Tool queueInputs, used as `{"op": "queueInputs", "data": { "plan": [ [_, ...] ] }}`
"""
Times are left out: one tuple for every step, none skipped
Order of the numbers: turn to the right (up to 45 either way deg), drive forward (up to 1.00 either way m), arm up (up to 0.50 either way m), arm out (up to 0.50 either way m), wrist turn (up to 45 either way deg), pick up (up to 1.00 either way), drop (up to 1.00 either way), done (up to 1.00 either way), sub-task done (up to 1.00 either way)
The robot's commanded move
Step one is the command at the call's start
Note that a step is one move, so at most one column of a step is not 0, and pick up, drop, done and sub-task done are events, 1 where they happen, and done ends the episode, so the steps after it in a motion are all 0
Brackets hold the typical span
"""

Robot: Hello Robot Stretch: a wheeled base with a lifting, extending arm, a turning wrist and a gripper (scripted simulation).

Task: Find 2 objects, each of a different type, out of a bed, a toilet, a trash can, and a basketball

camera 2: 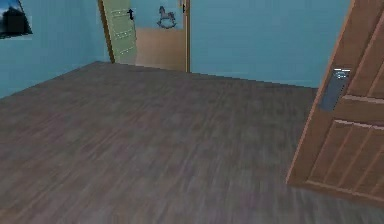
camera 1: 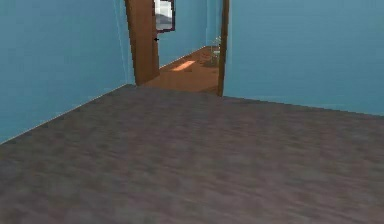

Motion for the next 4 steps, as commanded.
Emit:
{"op": "queueInputs", "data": {
  "plan": [
    [0.0,1.0,0.0,0.0,0.0,0.0,0.0,0.0,0.0],
    [0.0,1.0,0.0,0.0,0.0,0.0,0.0,0.0,0.0],
    [0.0,1.0,0.0,0.0,0.0,0.0,0.0,0.0,0.0],
    [0.0,0.65,0.0,0.0,0.0,0.0,0.0,0.0,0.0]
  ]
}}
